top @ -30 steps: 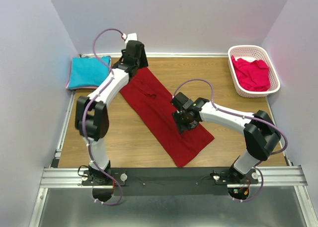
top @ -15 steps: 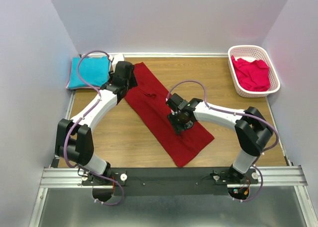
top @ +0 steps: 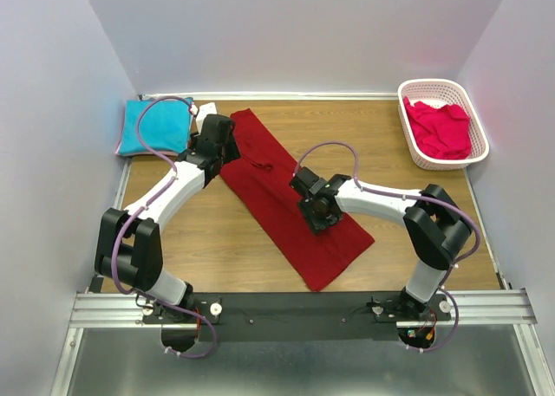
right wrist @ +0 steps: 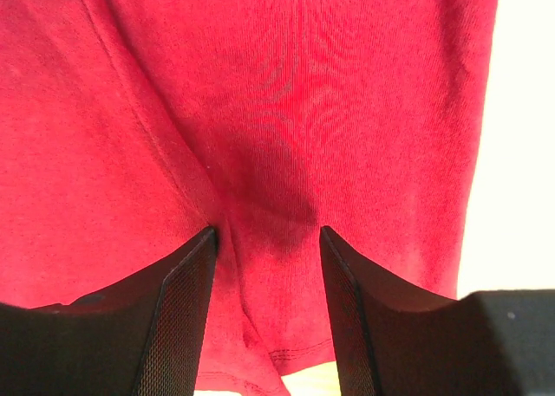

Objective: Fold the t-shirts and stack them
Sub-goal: Fold the tshirt

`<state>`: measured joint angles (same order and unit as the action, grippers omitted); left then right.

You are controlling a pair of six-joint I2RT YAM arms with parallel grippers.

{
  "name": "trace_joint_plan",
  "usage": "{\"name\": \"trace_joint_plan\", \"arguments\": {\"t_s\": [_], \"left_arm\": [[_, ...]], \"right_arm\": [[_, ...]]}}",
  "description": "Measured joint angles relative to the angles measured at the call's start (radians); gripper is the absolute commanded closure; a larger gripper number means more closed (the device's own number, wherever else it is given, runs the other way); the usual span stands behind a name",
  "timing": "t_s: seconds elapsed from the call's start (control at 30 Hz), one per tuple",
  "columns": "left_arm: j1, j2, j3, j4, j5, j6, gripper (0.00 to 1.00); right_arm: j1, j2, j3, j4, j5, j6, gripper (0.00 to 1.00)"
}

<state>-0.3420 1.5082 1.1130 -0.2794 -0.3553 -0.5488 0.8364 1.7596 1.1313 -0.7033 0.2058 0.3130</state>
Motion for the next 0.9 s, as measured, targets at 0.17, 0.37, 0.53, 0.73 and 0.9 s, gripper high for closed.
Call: {"name": "trace_joint_plan", "arguments": {"t_s": [0.17,0.37,0.53,0.73,0.9], "left_arm": [[-0.012,0.027,0.005,0.005,0.019,-0.009,0.35],[-0.039,0.178,0.071,0.0,0.052,-0.027,0.44],[-0.06,0.364,0.206,-0.013,0.067,-0.043,0.49],[-0.07,0.508,0.324,-0.063,0.079,-0.049,0.53],[-0.071,0.623,0.441,-0.101,0.077,-0.047,0.55]], "right_arm": [[0.0,0.0,-0.019,0.0,0.004,0.0,0.42],[0.0,0.0,-0.019,0.0,-0.001,-0.002,0.42],[0.0,0.0,-0.022,0.0,-0.028,0.0,0.43],[-0.001,0.0,-0.028,0.002,-0.088,0.006,0.46],[-0.001,0.001,-0.029,0.002,-0.15,0.028,0.49]]}}
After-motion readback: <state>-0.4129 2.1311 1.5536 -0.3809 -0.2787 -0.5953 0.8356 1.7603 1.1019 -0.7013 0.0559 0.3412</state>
